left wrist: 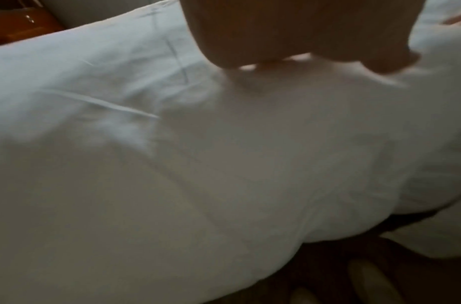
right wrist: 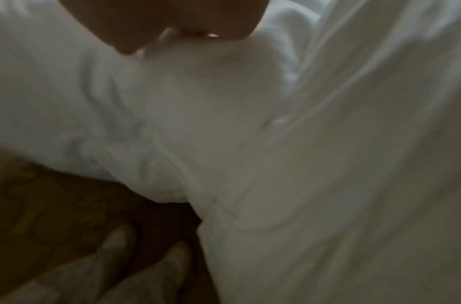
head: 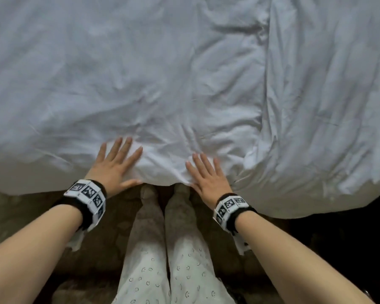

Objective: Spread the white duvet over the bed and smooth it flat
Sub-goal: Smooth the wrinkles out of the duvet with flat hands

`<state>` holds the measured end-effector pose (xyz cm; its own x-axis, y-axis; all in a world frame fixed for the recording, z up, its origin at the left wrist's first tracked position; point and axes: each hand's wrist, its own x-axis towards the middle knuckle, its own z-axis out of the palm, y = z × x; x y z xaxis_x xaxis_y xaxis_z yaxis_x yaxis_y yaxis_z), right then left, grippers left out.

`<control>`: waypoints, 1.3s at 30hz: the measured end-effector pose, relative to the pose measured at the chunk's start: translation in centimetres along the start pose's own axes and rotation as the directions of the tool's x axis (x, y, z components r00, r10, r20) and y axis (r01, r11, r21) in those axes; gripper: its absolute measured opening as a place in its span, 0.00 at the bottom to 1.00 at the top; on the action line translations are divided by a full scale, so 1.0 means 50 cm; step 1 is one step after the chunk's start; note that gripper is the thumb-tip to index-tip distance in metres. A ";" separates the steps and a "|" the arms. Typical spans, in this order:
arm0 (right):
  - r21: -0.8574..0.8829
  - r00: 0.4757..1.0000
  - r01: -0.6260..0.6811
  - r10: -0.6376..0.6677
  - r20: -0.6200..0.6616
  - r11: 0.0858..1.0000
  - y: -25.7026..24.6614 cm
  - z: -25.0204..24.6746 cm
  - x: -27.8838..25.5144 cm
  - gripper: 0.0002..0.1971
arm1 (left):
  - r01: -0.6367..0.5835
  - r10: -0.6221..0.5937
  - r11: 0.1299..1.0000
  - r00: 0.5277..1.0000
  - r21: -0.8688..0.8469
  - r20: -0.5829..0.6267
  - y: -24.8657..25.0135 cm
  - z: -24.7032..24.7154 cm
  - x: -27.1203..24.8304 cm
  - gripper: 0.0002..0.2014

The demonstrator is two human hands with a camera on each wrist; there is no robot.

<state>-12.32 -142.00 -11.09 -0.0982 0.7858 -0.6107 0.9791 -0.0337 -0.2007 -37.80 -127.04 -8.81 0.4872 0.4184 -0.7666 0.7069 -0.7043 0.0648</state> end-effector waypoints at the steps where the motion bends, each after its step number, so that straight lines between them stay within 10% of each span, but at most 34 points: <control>1: -0.024 1.000 -0.029 0.029 0.000 0.999 0.017 -0.002 -0.018 0.37 | 0.044 -0.044 0.999 0.999 -0.002 -0.022 -0.015 -0.005 -0.011 0.41; 9: 0.213 0.900 -0.277 0.331 -0.285 0.937 -0.014 -0.174 0.139 0.33 | 0.118 -0.182 0.977 0.896 -0.177 -0.405 0.012 -0.144 0.107 0.36; 13: 0.198 0.914 -0.320 0.357 -0.193 0.926 -0.024 -0.139 0.175 0.35 | 0.076 -0.115 0.988 0.943 -0.134 -0.313 0.061 -0.129 0.148 0.34; 16: 0.363 0.795 -0.493 0.579 -0.181 0.791 0.063 -0.086 0.113 0.36 | 0.212 -0.264 0.950 0.938 -0.230 -0.225 -0.002 -0.063 0.109 0.33; 22: 0.616 0.674 -0.603 0.737 0.055 0.507 0.114 -0.097 0.003 0.35 | 0.663 -0.813 0.418 0.578 -0.621 0.070 -0.169 0.054 -0.078 0.33; 25: 0.668 0.691 -0.570 0.720 0.073 0.479 0.094 -0.172 0.027 0.34 | 0.662 -0.856 0.319 0.509 -0.678 0.095 -0.228 0.016 -0.120 0.33; 39: 0.588 0.864 -0.239 0.446 -0.234 0.773 -0.256 -0.666 0.193 0.30 | 0.371 -0.856 0.347 0.501 -0.861 -0.128 -0.478 -0.260 -0.327 0.31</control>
<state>-19.86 -113.43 11.08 0.3933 0.8087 -0.4375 0.6750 -0.5770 -0.4598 -55.98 -109.60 10.46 -0.2950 0.8859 -0.3579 0.8677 0.4052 0.2880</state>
